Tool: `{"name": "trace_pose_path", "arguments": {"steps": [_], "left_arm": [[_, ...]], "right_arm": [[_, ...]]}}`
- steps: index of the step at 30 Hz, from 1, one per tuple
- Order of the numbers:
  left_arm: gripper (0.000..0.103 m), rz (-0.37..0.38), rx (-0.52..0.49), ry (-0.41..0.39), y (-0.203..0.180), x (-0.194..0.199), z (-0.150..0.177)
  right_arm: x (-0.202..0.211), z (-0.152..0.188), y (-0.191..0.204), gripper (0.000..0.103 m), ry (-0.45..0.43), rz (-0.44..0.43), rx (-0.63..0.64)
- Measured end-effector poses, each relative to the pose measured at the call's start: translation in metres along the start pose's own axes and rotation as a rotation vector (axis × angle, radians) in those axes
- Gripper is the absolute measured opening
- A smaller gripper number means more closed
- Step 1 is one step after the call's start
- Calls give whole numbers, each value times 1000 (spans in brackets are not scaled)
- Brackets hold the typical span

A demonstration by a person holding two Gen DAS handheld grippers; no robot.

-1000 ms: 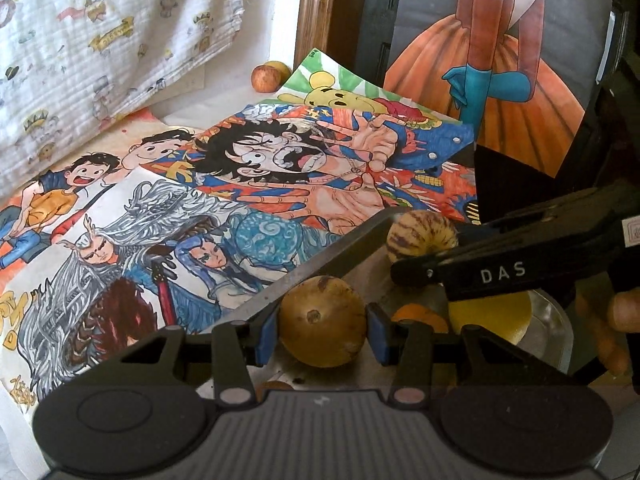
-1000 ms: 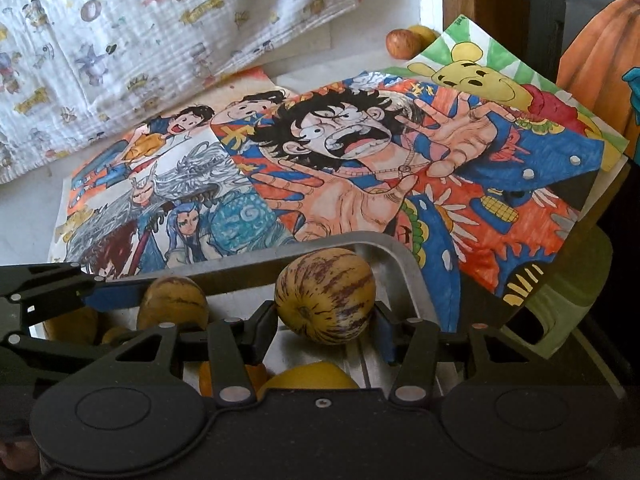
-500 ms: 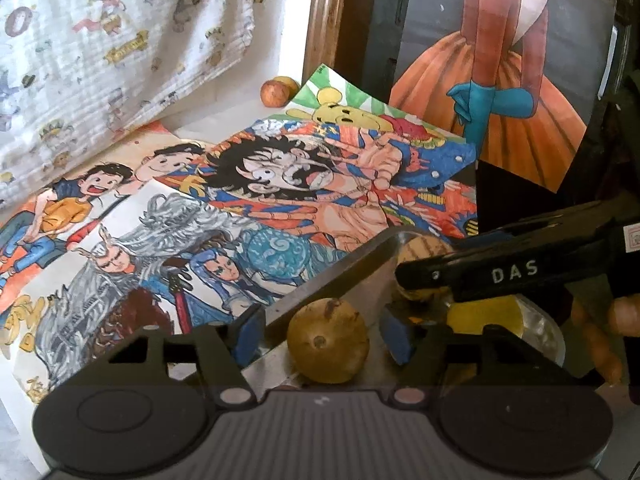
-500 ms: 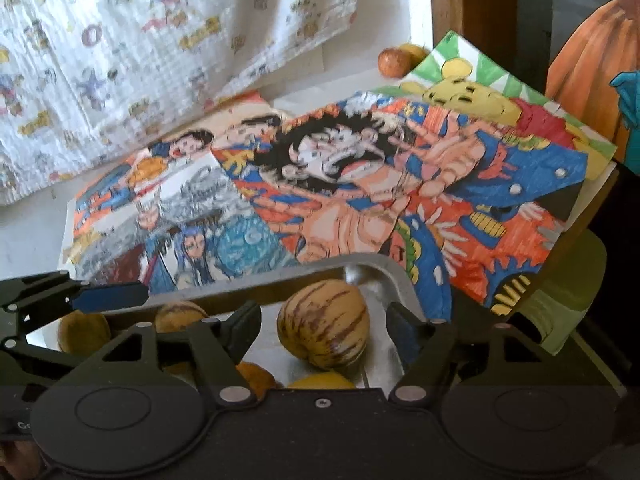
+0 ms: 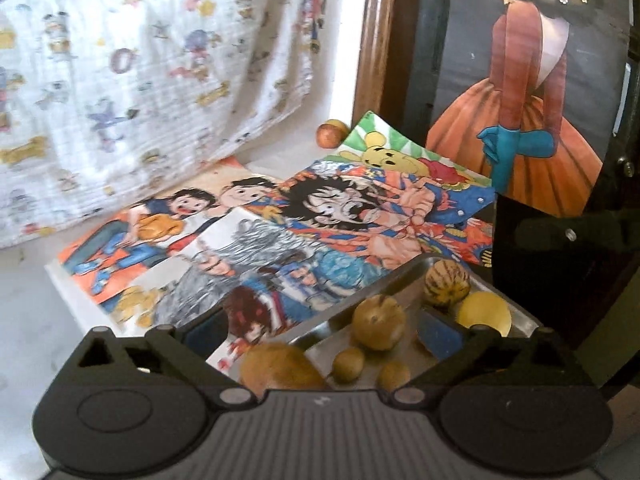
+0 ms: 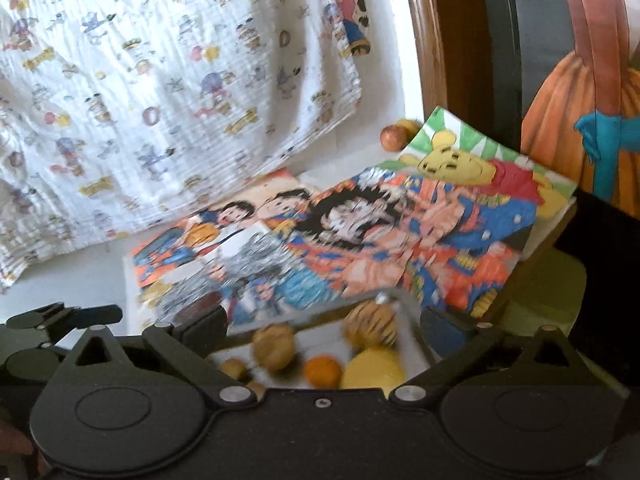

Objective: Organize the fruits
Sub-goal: 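Raise both open tools away from the tray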

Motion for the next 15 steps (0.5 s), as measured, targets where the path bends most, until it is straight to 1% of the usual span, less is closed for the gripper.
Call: {"name": "trace_pose_path", "arguments": {"steps": [2, 6, 10, 13, 15], "left_arm": [[102, -10, 5, 9, 6, 11, 5], [102, -31, 28, 0, 18, 32, 16], [102, -54, 44, 0, 26, 50, 29], [102, -87, 48, 11, 29, 61, 42], [102, -84, 61, 25, 30, 67, 52]], "right_arm": [[9, 10, 11, 102, 1, 8, 3], [28, 34, 35, 103, 8, 43, 30], [43, 57, 52, 103, 4, 12, 3], [48, 74, 62, 103, 20, 13, 3], [50, 83, 68, 102, 25, 18, 10]]}}
Point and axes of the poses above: each gripper's, at about its wrist camera, not at the fingertips, and x roughly against the way its jaws point, y to its left, z to its underside, the point moved 7 cm from there along -x, roughly the way its jaws point, and after that the axes turned 10 degrees about -z, right-handed, at the moved point
